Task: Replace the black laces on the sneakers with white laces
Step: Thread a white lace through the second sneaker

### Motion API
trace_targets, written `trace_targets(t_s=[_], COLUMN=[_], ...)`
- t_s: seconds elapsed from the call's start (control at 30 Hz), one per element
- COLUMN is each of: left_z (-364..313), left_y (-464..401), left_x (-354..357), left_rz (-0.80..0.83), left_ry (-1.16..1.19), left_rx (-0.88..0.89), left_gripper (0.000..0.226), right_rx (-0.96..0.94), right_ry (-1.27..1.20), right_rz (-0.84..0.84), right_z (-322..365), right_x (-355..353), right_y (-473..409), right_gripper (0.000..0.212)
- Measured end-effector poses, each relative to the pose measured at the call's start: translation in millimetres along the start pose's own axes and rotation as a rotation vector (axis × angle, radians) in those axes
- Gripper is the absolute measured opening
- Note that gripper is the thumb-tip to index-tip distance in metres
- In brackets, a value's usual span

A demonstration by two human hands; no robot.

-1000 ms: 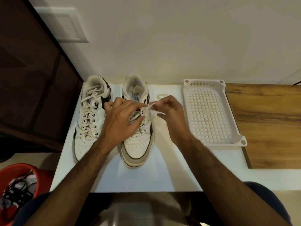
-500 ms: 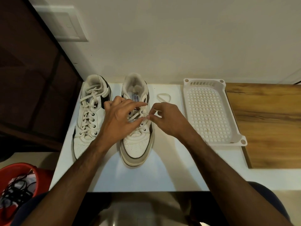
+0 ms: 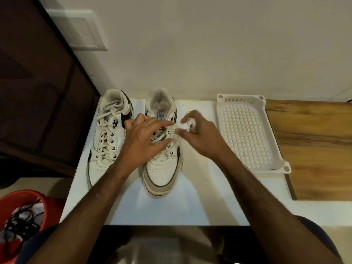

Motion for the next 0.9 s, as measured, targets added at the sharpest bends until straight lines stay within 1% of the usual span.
trace_targets(t_s=[0.07,0.13,0.17,0.2,0.23,0.27,0.37,0.4,0.43,0.47,0.5,0.53,0.6,0.63,0.67,0.73,0.83,0.9], left_z=[0.5,1.6,2.4,2.9,3.8,4.2,2.9,2.8,2.8,3.1,2.6,2.5,1.6,0.9,0.8,0.7,1.4,2.0], left_y=[-0.7,-0.7,-0.3,-0.2,-0.1,-0.1,0.4,0.5,0.5,0.4,0.5,0.6,0.1,-0.3,-0.4,-1.3,-1.1,-0.9], left_x=[0.0,0.3,0.1,0.1,0.1,0.4,0.1,-0.4,-0.9,-1.2,-1.1,-1.4,-2.1,-2.3,-2.3,-1.5,-0.2,-0.9], left_rz=[-0.014,-0.023,-0.024,-0.022,-0.015,-0.002,0.018,0.019,0.020,0.021,0.023,0.024,0.028,0.031,0.029,0.018,0.018,0.022], left_ry=[0.007,0.019,0.024,0.031,0.038,0.039,0.004,-0.004,-0.007,-0.010,-0.010,-0.008,0.000,0.003,0.008,0.028,0.037,0.031], left_rx=[0.003,0.003,0.002,0.000,-0.002,-0.004,0.005,0.007,0.006,0.005,0.003,0.001,0.000,0.002,0.005,0.002,0.000,0.005], left_gripper=[0.044,0.044,0.044,0.045,0.045,0.045,0.046,0.045,0.045,0.046,0.046,0.046,0.047,0.047,0.047,0.046,0.047,0.049], right_rx=[-0.005,-0.019,-0.045,-0.075,-0.098,-0.109,-0.105,-0.078,-0.023,0.056,0.122,0.151,0.079,0.034,0.013,-0.001,-0.048,-0.061], right_ry=[0.085,0.108,0.091,0.016,-0.143,-0.383,-1.370,-1.581,-1.650,-1.583,-1.398,-1.107,-0.477,-0.268,-0.159,-0.102,0.001,0.115], right_rz=[0.072,0.089,0.082,0.064,0.036,-0.007,-0.170,-0.219,-0.268,-0.306,-0.317,-0.294,-0.161,-0.090,-0.032,0.024,-0.001,0.009], right_z=[-1.6,-4.8,-4.3,-3.2,-1.1,1.1,6.4,4.6,1.9,-1.1,-3.2,-4.6,-3.5,-3.2,-3.9,-5.0,-6.6,-7.0], right_x=[9.9,13.1,13.0,11.7,8.4,2.1,-28.1,-35.3,-38.0,-36.6,-33.6,-28.8,-16.7,-8.8,-0.9,8.5,15.6,18.0], right_y=[-1.6,-4.3,-4.7,-4.8,-5.1,-5.3,-6.8,-6.9,-6.0,-5.7,-3.8,-2.6,-2.1,-2.4,-2.6,-1.7,-2.0,-3.4], right_gripper=[0.025,0.022,0.020,0.016,0.013,0.012,0.018,0.019,0.019,0.021,0.022,0.022,0.022,0.026,0.030,0.031,0.021,0.016])
Point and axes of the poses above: each hand's wrist, its own y-axis away from the middle knuckle, its own x-axis out of the palm, z = x × y, the point moved 3 cm from there along -y, towards the middle knuckle, and after that the axes turned 14 degrees about -y, right-handed, at the moved point
